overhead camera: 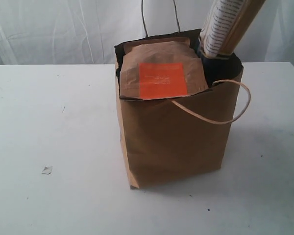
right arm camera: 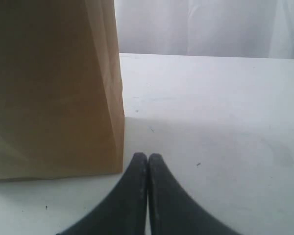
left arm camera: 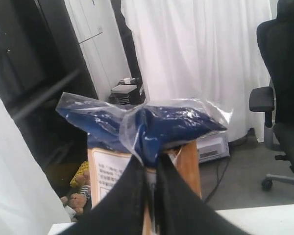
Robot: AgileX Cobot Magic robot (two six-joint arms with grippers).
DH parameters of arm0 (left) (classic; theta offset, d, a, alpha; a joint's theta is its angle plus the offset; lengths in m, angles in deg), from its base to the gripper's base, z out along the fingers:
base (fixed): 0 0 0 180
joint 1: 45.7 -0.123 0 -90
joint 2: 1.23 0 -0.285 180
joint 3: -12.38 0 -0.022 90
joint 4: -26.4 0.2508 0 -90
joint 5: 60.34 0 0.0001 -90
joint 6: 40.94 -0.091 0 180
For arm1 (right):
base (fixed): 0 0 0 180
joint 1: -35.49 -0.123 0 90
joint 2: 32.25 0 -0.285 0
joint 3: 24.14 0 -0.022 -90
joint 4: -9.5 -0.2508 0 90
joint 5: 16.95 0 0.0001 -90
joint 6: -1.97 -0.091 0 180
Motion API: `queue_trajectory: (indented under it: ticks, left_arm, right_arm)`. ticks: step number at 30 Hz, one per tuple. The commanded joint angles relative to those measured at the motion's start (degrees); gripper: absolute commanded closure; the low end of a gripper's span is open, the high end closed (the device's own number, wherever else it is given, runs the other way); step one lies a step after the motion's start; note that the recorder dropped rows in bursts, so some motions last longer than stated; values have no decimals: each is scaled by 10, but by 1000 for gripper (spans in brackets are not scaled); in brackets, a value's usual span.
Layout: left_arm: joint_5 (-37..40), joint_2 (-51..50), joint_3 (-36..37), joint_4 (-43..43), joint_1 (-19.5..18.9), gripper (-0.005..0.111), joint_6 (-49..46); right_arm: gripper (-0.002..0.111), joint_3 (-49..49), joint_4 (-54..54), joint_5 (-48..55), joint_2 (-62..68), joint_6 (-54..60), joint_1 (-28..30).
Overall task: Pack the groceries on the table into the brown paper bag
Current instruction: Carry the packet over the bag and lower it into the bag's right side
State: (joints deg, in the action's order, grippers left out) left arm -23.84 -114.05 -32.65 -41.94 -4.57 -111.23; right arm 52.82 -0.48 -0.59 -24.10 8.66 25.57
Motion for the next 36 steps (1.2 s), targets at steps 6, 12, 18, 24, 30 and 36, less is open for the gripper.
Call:
queue_trajectory:
  ticks: [6, 12, 18, 24, 30, 36]
  left_arm:
    - [21, 10, 36, -53, 1, 106, -24]
    - [21, 10, 36, -137, 1, 106, -92]
    - [29, 10, 36, -172, 1, 106, -141]
    - [37, 10, 36, -224, 0, 106, -186]
    - [49, 10, 44, -217, -3, 106, -196]
    - [85, 10, 94, -293, -31, 106, -250]
  right_arm:
    - [108, 3, 3, -5, -4, 0, 3]
    - [108, 3, 3, -5, -4, 0, 3]
    - [108, 3, 3, -5, -4, 0, 3]
    - [108, 3, 3, -5, -4, 0, 3]
    - [108, 3, 3, -5, -4, 0, 3]
    - [108, 3, 3, -5, -4, 0, 3]
